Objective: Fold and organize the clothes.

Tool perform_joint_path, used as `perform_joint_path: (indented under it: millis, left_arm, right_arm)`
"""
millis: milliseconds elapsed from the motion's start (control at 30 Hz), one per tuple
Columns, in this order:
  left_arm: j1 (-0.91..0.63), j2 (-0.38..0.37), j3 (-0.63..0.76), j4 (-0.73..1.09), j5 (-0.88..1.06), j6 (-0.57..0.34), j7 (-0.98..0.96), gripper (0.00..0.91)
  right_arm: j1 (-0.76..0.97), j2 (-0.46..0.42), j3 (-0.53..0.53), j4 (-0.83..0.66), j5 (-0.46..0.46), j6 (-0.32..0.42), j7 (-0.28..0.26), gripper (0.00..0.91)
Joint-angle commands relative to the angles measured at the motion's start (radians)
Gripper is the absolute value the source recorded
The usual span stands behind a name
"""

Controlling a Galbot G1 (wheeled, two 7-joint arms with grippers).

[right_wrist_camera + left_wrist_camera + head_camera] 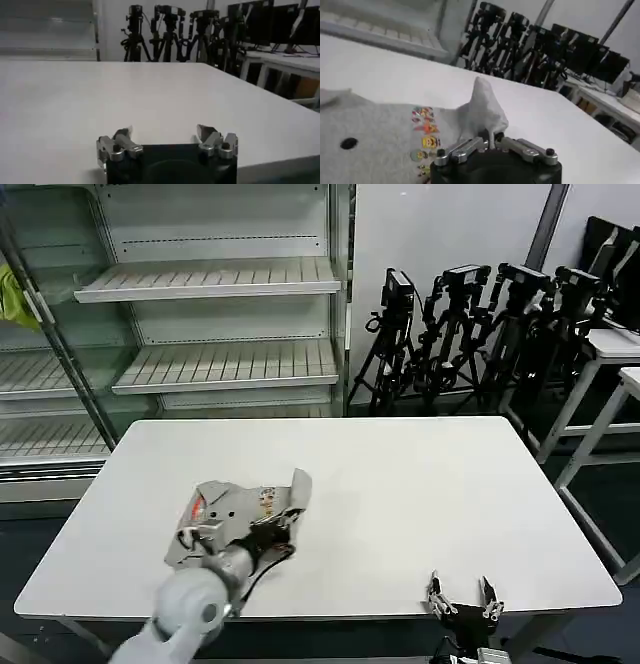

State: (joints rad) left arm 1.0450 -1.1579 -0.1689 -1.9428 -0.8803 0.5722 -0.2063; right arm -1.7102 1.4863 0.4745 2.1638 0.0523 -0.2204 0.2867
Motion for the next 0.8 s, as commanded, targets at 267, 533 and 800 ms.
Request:
perform_joint_path:
  millis: [267, 533, 800]
  left_arm:
    - [-0.193, -0.243, 0.169, 0.244, 0.055, -0.019, -0.045, 0.907]
    - [-0.148, -0.244, 0.123, 0.131, 0.046, -0.109, 0.042, 0.907]
    - [0.007, -0.159, -0.063, -0.132, 0.044, -0.137, 0.046, 0.907]
  right_arm:
    - [-0.014, -0.012, 0.028, 0.027, 0.043, -0.028, 0.006, 0.907]
    - [-0.015, -0.021, 0.021, 0.058, 0.042, -0.037, -0.015, 0.907]
    - [0.001, -0.047, 0.015, 0.081, -0.05, 0.019, -0.024, 0.907]
